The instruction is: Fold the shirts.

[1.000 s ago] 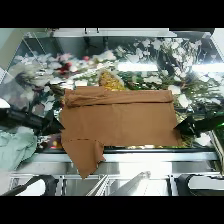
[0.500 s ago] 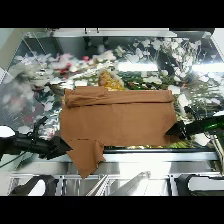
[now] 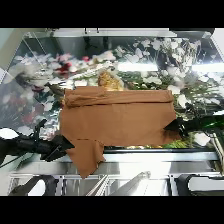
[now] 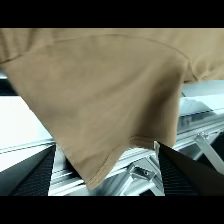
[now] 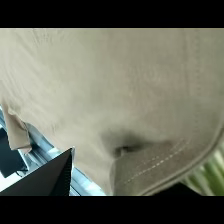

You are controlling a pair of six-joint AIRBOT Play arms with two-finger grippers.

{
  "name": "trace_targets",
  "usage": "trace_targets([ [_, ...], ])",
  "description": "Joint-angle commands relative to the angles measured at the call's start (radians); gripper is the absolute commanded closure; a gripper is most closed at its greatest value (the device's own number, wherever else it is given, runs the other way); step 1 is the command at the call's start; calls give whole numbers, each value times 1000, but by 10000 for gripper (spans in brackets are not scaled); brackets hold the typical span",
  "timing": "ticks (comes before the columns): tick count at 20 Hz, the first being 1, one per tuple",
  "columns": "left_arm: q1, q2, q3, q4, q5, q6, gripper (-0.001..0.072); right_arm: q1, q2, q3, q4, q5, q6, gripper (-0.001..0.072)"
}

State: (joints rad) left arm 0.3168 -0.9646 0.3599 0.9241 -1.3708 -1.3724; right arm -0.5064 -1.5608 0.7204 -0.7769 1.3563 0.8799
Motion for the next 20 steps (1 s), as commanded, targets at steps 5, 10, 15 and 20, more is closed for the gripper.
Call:
trace_targets([
  [5,0,-198,6,5,-14,40,4,1,0,0,8,-44,-5,272],
  [10,-1,-198,94,40,43,26,3,1,0,0,15,-43,-5,272],
  [15,-28,-198,97,27,47,37,4,1,0,0,15,-40,-5,272],
  [20,-117,-198,97,28,68,36,4,1,0,0,19,-40,-5,271],
])
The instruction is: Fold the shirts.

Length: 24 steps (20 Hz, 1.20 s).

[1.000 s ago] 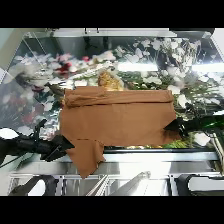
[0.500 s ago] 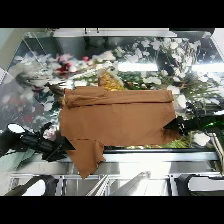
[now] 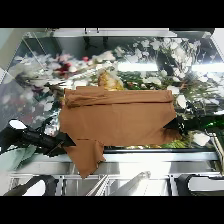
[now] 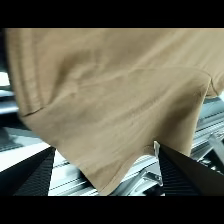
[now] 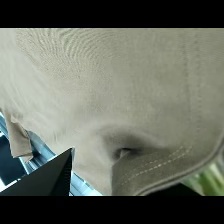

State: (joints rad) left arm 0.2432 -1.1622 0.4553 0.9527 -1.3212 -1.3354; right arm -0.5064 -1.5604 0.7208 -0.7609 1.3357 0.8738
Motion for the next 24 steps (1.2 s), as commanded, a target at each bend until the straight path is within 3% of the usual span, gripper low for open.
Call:
trace_targets([
  [1,-58,-1,2,-1,31,-8,4,1,0,0,4,-19,1,272],
  [8,-84,-1,-1,-23,18,-16,15,1,0,0,7,-19,1,272],
  [11,-85,0,-82,-113,47,34,37,1,0,0,11,-19,0,272],
  [12,-85,0,-109,-155,81,67,186,1,0,0,26,-19,-7,272],
  [14,-72,0,-128,-242,159,132,684,1,0,0,58,-15,-14,279],
  [15,-57,0,-116,-265,183,143,690,1,0,0,63,-6,-14,286],
  [16,-39,0,-97,-267,182,143,689,0,0,2,60,8,-15,381],
  [17,-19,0,-74,-264,164,147,689,-4,0,5,58,29,-26,530],
  [21,54,0,-41,-263,86,150,689,-77,2,10,55,86,-34,525],
  [23,83,0,-65,-264,84,151,689,-138,2,10,26,113,-28,351],
  [24,95,0,-78,-264,84,163,689,-162,2,9,26,126,-24,354],
])
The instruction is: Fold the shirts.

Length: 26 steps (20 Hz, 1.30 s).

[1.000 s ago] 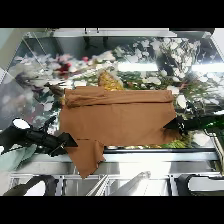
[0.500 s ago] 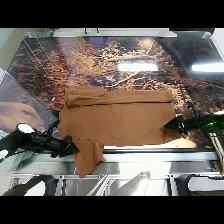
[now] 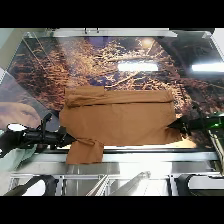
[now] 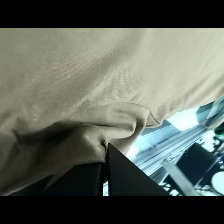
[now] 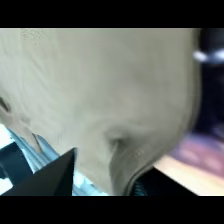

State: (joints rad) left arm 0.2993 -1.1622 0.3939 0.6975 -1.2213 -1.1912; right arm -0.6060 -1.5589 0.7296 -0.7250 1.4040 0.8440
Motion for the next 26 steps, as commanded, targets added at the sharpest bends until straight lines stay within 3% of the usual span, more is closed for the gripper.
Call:
trace_targets([
  [1,45,0,-26,-9,-17,32,689,-75,1,0,-7,69,4,353],
  [3,42,0,-34,-11,-19,47,689,-70,0,-1,-8,82,0,369],
  [4,42,0,-34,-11,-21,47,688,-63,0,-2,-16,90,-4,510],
  [5,42,0,-34,-12,-24,49,689,-58,0,-10,-29,97,-16,560],
  [6,42,0,-34,-11,-26,51,689,-57,0,-28,-53,97,-10,562],
  [8,42,0,-34,-18,-36,68,688,-57,1,-63,-61,76,-6,694],
  [11,61,0,-7,-172,-125,141,687,-57,3,-46,11,95,8,694],
  [13,88,0,74,-269,-198,133,688,-56,2,31,97,150,39,694],
  [17,117,-35,292,-278,-127,75,687,-6,-30,260,169,130,157,694],
  [26,-5,-542,820,-279,-40,53,688,170,-316,632,173,-57,177,694],
])
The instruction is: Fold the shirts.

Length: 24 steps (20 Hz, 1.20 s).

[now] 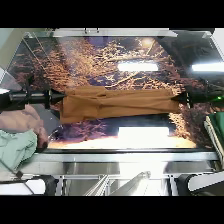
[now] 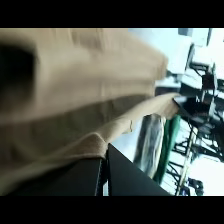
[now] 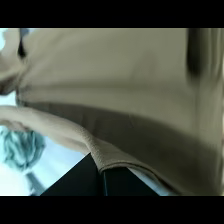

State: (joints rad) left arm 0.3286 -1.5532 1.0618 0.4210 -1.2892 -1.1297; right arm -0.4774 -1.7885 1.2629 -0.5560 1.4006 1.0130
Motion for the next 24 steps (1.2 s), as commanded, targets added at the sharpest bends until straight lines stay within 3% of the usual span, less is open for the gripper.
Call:
trace_targets([
  [1,-47,-199,191,1,21,-10,689,52,-110,114,5,-65,8,693],
  [6,-97,-373,361,112,-46,-25,707,96,-132,117,18,-137,-48,692],
  [7,-97,-376,383,152,-51,-24,675,95,-131,117,18,-132,-48,636],
  [8,-97,-372,407,194,-57,-35,440,89,-129,117,18,-124,-47,404],
  [9,-95,-366,432,227,-65,-71,275,75,-124,117,14,-108,-47,327],
  [10,-92,-359,455,256,-73,-97,0,57,-117,117,10,-98,-47,327],
  [11,-86,-350,480,281,-86,-120,-8,34,-108,120,10,-93,-47,318],
  [13,-72,-334,542,342,-127,-158,-8,-16,-94,132,-18,-93,-44,100],
  [14,-63,-326,573,370,-148,-185,-8,-32,-95,137,-37,-98,-44,74],
  [17,-43,-297,656,366,-197,-244,-6,-41,-128,138,-69,-141,-35,74],
  [22,-107,-235,670,363,-194,-244,15,32,-170,144,-31,-111,-40,88],
  [23,-134,-238,669,364,-196,-244,139,51,-170,144,-31,-108,-41,183],
  [24,-165,-245,669,364,-196,-244,478,73,-170,144,-31,-101,-42,236],
])
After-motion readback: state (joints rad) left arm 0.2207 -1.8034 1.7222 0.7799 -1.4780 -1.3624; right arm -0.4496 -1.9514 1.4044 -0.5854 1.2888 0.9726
